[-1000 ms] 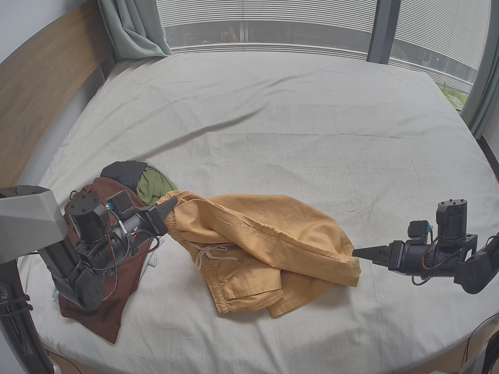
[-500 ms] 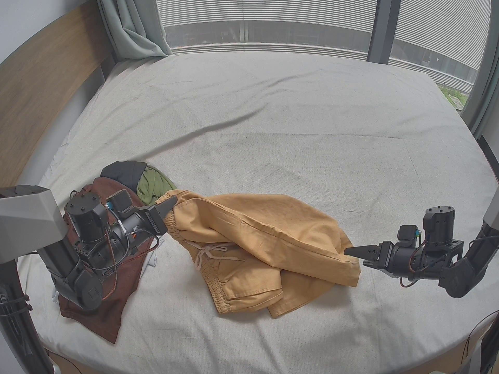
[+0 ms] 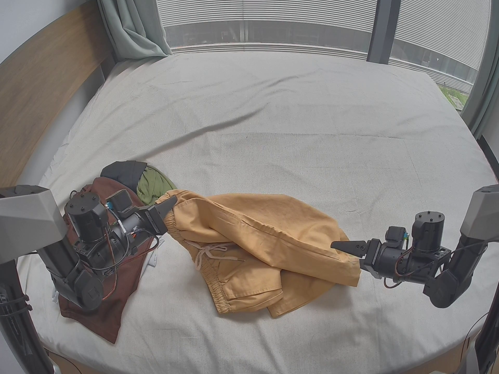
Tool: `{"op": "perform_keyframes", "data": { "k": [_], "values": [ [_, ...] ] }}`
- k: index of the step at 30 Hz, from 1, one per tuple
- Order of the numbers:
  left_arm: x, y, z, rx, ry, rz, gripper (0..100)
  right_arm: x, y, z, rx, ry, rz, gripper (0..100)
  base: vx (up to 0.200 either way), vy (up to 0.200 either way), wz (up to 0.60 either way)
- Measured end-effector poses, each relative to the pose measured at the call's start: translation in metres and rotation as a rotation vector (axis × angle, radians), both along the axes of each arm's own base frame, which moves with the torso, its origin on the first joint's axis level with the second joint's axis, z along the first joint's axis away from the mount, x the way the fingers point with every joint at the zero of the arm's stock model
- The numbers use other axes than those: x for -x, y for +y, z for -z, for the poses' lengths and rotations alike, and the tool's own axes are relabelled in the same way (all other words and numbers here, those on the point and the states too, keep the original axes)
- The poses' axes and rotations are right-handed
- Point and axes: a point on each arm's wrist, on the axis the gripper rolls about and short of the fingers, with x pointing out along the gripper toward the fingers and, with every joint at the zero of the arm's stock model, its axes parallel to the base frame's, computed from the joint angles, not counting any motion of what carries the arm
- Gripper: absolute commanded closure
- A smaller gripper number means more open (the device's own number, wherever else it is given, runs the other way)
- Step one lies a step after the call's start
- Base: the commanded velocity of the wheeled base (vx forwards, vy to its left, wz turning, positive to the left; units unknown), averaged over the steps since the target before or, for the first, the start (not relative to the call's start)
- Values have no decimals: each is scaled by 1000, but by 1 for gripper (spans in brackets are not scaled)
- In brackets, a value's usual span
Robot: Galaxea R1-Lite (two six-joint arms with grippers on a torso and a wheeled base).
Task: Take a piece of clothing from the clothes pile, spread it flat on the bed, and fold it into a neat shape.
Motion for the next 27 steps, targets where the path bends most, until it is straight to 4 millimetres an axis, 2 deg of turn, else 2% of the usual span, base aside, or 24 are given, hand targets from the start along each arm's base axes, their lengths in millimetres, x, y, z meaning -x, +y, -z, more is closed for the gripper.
{"op": "perform_keyframes", "data": {
  "k": [8, 17, 27],
  "values": [
    [0, 0, 0, 0, 0, 0, 100, 6, 3, 4, -59, 30, -68, 0, 0, 0, 0],
    [0, 0, 1, 0, 2, 0, 100, 7, 3, -7, -115, -91, -78, 0, 0, 0, 0],
    [0, -1, 2, -1, 7, 3, 100, 12, 3, -7, -137, -71, -115, 0, 0, 0, 0]
  ]
}}
